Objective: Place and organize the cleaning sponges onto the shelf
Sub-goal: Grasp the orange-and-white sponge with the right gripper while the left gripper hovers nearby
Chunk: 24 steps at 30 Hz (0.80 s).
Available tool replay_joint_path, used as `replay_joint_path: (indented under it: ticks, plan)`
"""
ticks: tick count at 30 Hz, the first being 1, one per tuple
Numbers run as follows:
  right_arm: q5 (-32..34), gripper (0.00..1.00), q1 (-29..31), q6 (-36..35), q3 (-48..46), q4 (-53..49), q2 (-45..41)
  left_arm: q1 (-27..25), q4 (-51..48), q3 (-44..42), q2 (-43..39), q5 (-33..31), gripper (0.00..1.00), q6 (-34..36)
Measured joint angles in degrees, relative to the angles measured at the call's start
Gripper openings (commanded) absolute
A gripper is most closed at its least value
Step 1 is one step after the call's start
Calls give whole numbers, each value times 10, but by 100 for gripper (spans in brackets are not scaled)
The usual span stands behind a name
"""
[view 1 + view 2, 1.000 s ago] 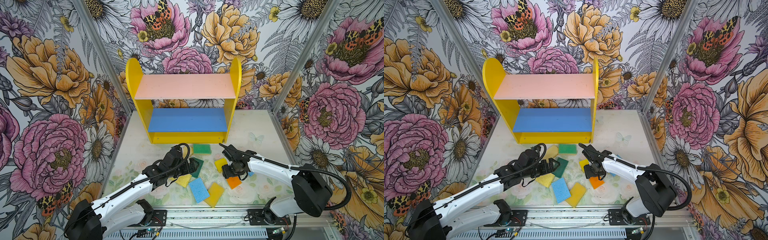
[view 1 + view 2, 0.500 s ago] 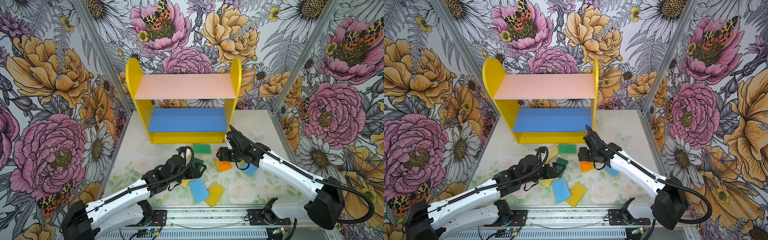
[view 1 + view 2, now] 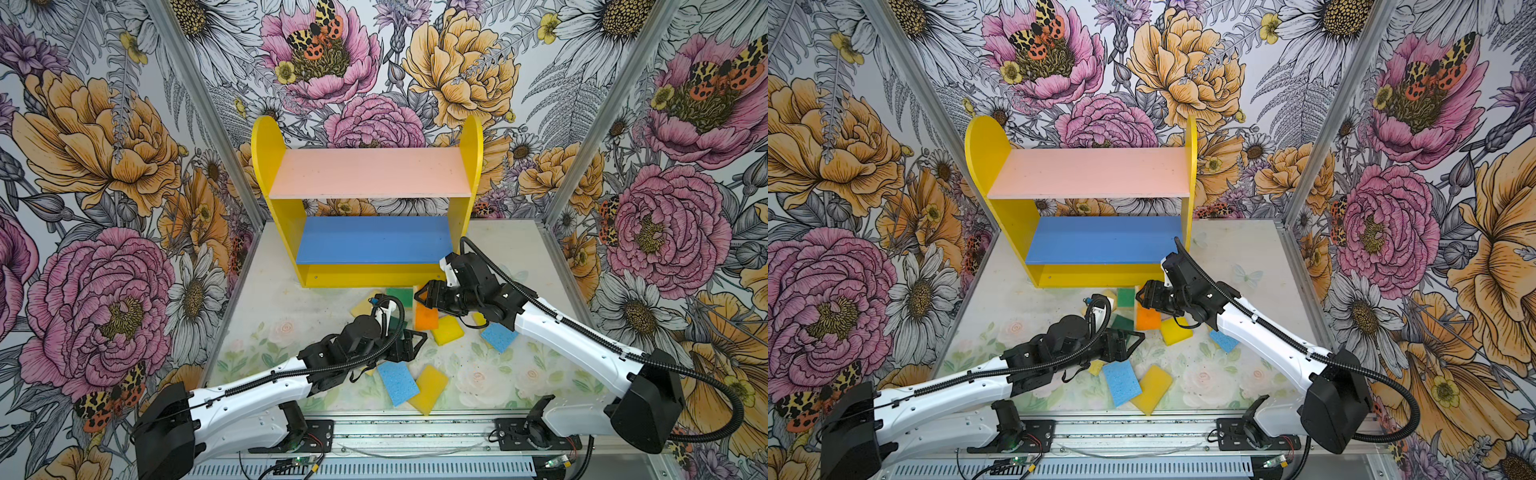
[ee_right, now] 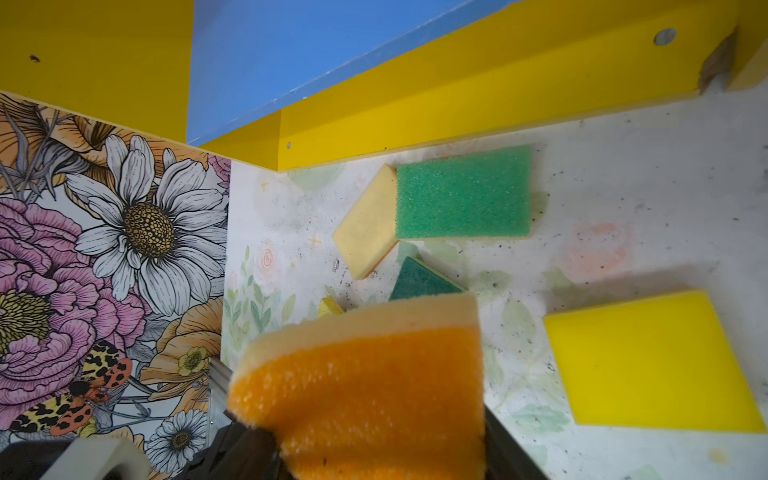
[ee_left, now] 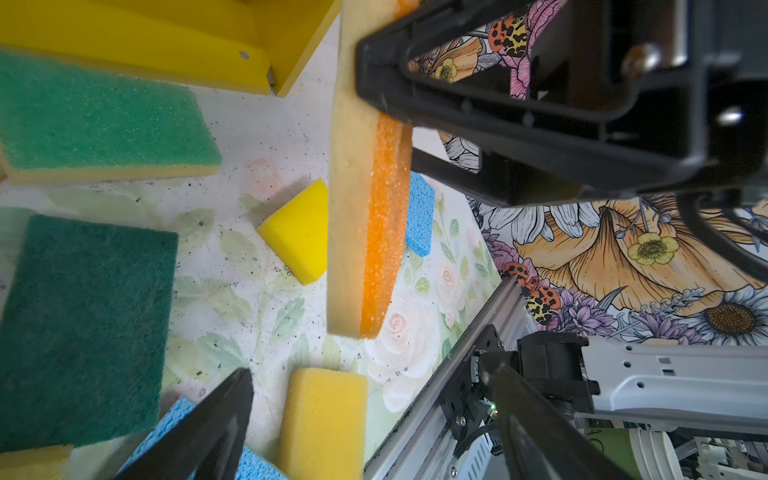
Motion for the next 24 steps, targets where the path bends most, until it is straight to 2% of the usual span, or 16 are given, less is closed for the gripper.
replay_joint_path:
  ticks: [7, 11, 20, 22, 24]
  plan:
    - [-18, 64, 20, 14, 0, 17, 0, 8, 21, 0, -1, -16, 68, 6]
    - [-20, 64, 31, 20, 0, 26, 0, 35, 33, 0, -9, -16, 52, -2]
    - [-24, 64, 44, 27, 0, 40, 1, 66, 50, -4, -22, -1, 23, -14]
    - [-24, 67, 45, 28, 0, 41, 1, 70, 57, -8, -25, 7, 19, -15]
    - [-24, 75, 45, 29, 0, 41, 2, 76, 64, -14, -29, 18, 17, -15]
